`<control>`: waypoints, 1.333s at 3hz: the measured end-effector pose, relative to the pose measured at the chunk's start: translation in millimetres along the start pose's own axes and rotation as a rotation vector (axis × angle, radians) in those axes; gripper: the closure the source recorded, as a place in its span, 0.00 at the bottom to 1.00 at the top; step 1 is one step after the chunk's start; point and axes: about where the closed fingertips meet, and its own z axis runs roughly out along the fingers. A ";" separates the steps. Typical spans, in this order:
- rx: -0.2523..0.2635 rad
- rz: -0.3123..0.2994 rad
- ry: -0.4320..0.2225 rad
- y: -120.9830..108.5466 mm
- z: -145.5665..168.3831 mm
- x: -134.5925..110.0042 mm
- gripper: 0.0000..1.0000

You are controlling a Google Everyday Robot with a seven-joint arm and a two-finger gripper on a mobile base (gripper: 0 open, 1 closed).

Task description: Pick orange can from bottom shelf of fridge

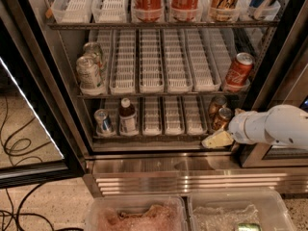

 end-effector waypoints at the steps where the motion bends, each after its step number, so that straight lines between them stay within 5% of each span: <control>1: -0.043 -0.026 -0.012 -1.6 3.6 5.0 0.00; 4: 0.031 0.037 0.022 -14.6 40.9 13.3 0.00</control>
Offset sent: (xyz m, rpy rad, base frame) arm 0.0009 -0.0037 -0.0042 0.0132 0.0056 0.0341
